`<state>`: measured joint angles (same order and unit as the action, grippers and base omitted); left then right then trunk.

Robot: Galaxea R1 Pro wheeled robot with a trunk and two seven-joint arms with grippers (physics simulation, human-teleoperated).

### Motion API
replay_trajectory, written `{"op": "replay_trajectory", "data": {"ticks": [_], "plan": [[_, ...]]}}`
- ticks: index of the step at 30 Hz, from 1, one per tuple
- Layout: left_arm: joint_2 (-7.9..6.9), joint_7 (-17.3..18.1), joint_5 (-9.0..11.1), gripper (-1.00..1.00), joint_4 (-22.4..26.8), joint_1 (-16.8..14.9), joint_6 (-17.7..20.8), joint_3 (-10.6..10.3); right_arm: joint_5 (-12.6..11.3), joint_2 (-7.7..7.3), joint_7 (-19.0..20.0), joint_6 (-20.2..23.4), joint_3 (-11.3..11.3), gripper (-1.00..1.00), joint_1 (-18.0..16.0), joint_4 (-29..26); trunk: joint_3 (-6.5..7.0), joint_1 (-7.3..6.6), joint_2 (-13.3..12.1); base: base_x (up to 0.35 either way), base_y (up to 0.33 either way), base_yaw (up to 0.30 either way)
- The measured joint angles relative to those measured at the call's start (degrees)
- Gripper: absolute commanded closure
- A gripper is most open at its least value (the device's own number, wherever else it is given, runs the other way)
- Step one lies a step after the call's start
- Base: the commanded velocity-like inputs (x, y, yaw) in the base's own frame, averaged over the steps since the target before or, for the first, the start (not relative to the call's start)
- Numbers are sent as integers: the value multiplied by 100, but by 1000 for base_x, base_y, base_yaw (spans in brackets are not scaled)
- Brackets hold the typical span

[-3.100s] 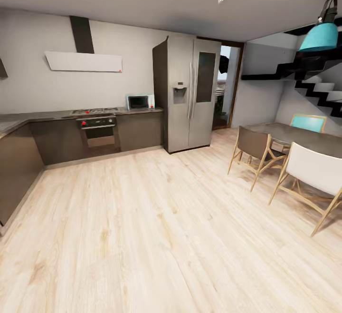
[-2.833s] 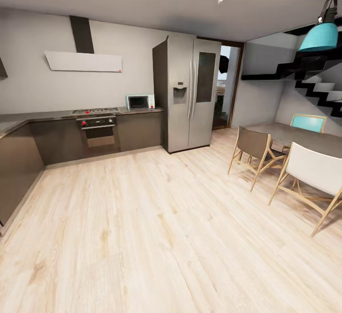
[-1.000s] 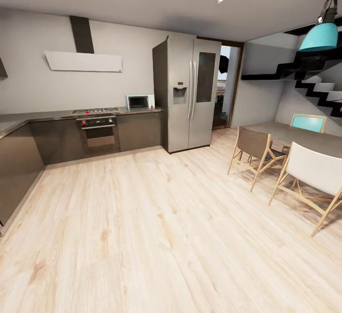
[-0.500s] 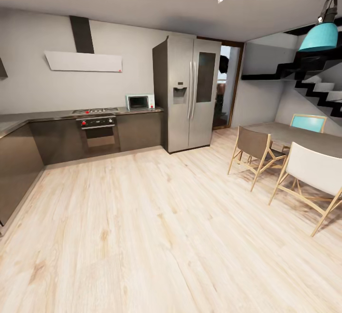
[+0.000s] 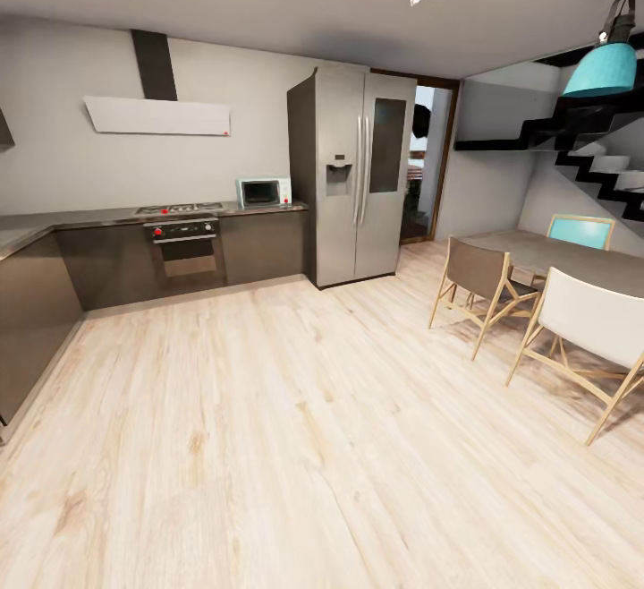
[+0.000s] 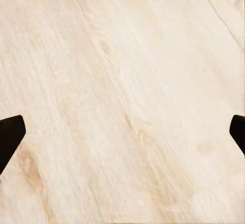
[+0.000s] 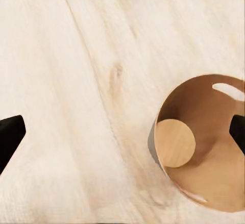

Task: Put the three can of soda from the living room inside the tash can in the kitchen.

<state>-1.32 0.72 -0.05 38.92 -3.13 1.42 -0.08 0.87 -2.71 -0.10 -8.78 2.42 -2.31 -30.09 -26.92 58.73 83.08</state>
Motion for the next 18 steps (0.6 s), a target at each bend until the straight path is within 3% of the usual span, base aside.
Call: {"op": "replay_trajectory", "data": {"ticks": [2, 8, 15, 18], "plan": [[-1, -4, 3, -100, 527, 1, -7, 19, 1, -24, -4, 8, 0, -100, -44, -400, 1, 0, 0, 0, 0, 0], [5, -10, 5, -100, 1466, 11, -24, 29, -6, -85, 0, 15, 1, -100, -70, -1349, 0, 0, 0, 0, 0, 0], [6, -1, 5, -100, 1890, 14, -82, -32, -13, -131, 1, 21, -38, -100, -62, -2657, 0, 0, 0, 0, 0, 0], [-9, 4, 5, -100, 2015, 19, -79, -21, -58, -317, 16, 49, -43, -100, -36, -3374, 0, 0, 0, 0, 0, 0]]}}
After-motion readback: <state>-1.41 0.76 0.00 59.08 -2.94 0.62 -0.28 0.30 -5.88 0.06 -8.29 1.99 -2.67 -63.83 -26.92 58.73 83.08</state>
